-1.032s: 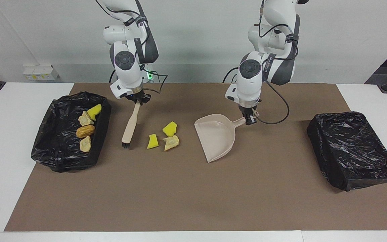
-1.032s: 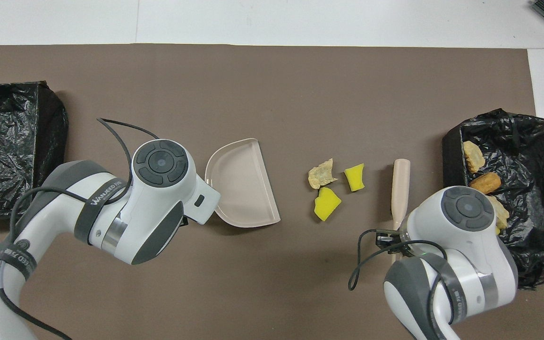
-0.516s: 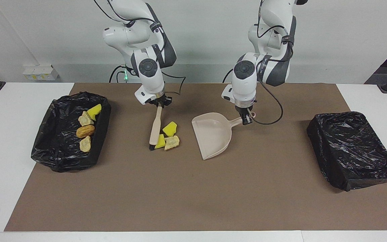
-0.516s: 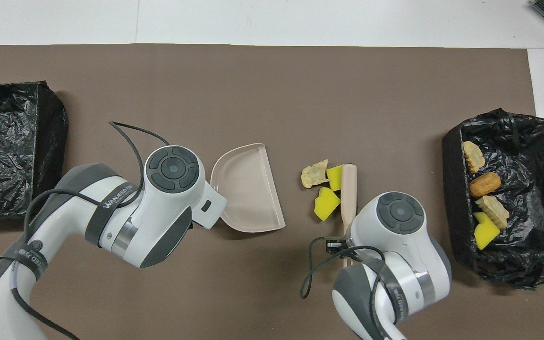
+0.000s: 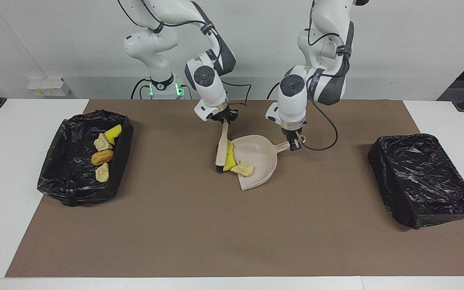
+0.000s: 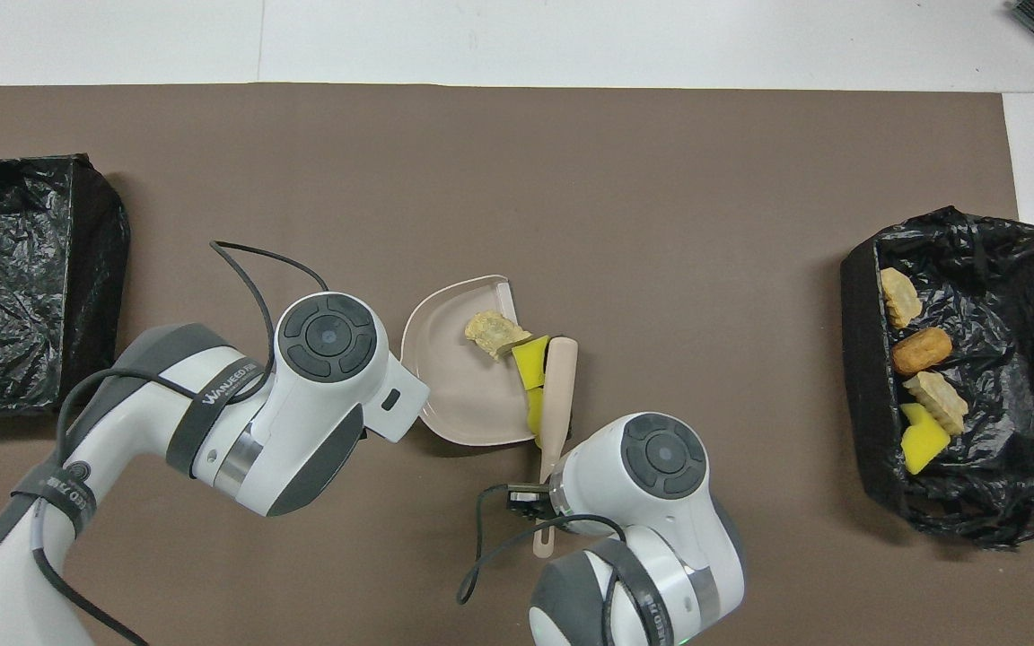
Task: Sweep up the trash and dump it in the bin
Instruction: 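Sweep the bread and sponge pieces into the dustpan with the right gripper, then carry the loaded dustpan toward the bin with the left gripper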
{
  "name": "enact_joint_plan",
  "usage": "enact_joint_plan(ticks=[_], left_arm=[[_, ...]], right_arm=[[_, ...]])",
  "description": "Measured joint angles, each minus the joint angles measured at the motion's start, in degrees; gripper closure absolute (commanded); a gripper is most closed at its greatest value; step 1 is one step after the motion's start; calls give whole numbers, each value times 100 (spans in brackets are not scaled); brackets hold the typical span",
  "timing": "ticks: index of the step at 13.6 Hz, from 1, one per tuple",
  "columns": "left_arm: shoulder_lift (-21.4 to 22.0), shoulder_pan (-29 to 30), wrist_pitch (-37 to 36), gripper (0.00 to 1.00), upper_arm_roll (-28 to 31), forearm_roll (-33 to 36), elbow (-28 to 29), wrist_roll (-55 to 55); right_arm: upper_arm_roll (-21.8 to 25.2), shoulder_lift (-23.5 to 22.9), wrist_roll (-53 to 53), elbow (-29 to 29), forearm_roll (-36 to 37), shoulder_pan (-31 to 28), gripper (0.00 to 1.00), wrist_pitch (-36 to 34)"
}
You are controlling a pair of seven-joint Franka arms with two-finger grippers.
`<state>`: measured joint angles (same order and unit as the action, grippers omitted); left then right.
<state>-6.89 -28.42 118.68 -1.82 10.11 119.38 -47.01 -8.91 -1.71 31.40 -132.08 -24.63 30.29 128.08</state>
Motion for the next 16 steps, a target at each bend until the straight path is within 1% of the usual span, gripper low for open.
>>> enact_joint_plan(ticks=[3,4,6,9,11,13,16], left_arm=[[42,2,472,100,30,12,252,-180],[43,2,560,100,24,12,287,-206],[43,2,593,100,17,12,292,-222],[43,6,654,100,14,8,288,-242],[47,52,673,100,22,-53,281,-278],[82,204,687,100,36,-287,277,-549],[260,597,694,100,48,-644,243,-1104]], right_arm=[[-5,15,256,317,-95,221,100,-24],[15,70,253,419,-95,218,100,-186],[63,345,134,598,23,60,100,-873],[92,792,-39,945,903,-306,100,-2141],[96,864,-93,1248,1611,-370,100,-2820],[101,884,-576,1579,2083,-608,100,-3441],[116,915,-1453,1880,2276,-1219,100,-3899]])
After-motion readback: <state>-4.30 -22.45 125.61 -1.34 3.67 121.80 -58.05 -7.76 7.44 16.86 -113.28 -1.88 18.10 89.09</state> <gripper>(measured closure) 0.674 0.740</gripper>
